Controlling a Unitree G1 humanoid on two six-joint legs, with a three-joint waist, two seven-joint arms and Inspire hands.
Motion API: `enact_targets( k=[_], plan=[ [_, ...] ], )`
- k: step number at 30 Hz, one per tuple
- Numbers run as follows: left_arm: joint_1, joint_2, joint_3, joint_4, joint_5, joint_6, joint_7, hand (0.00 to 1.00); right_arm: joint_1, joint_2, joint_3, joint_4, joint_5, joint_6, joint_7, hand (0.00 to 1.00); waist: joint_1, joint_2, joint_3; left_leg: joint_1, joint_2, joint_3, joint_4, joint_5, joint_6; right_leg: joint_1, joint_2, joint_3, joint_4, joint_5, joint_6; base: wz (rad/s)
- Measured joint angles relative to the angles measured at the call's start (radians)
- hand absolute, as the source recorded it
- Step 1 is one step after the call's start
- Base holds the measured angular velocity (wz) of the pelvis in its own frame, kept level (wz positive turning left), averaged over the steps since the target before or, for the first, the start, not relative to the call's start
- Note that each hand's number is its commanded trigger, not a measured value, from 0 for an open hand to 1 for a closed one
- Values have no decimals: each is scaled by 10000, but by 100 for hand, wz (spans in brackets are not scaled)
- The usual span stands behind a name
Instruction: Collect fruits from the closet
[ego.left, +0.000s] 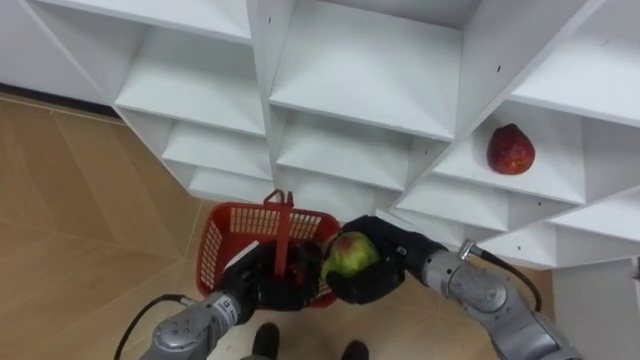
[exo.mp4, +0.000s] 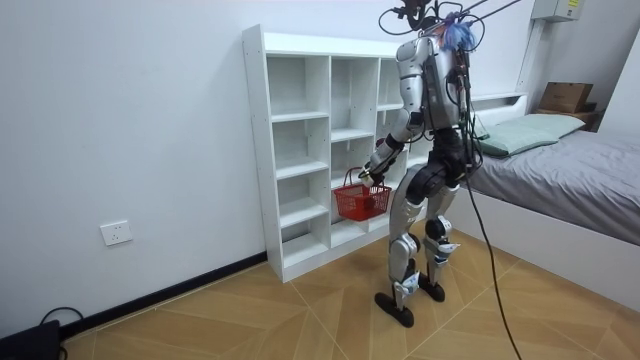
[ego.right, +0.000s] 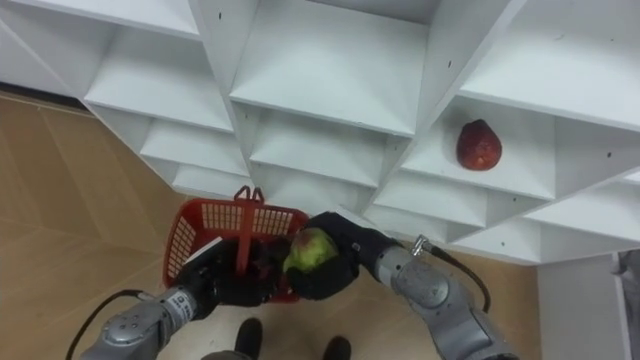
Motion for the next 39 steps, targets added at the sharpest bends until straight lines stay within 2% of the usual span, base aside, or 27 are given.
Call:
enact_targets(
  k=[5, 10, 19, 27, 39],
  plan=[
    [-51, 89, -191, 1, -117, -33, -66, 100, -101, 18, 2, 800, -6, -13, -229, 100, -7, 3, 2, -3, -2, -1, 3, 0, 0, -2, 2, 48, 3, 1, 0, 0],
    [-81, 52, -278, 0, -304, -67, -123, 100, -106, 12, -4, 964, -126, -13, -443, 100, -31, 35, 14, -6, -1, -1, -6, 0, 0, -18, 19, 102, -2, -1, 2, 0],
    [-151, -80, -855, -54, -482, -151, -389, 100, -359, 138, 7, 1270, -631, -127, -1010, 100, -43, 339, 35, -44, -11, 3, -32, 2, 2, -63, 5, 100, 13, -12, 13, 0],
    [-203, -114, -886, -218, -508, -165, -403, 100, -403, 217, 2, 1266, -819, -143, -1519, 100, -70, 347, 30, -216, -13, 4, -15, 2, 1, -205, -16, 48, 17, -29, 17, 0],
    [-201, -162, -887, -515, -516, -162, -401, 100, -492, 215, -8, 1253, -816, -123, -1657, 100, -79, 354, 26, -269, -4, 48, -32, 2, 2, -288, -12, 74, 17, -27, 15, 0]
  ],
)
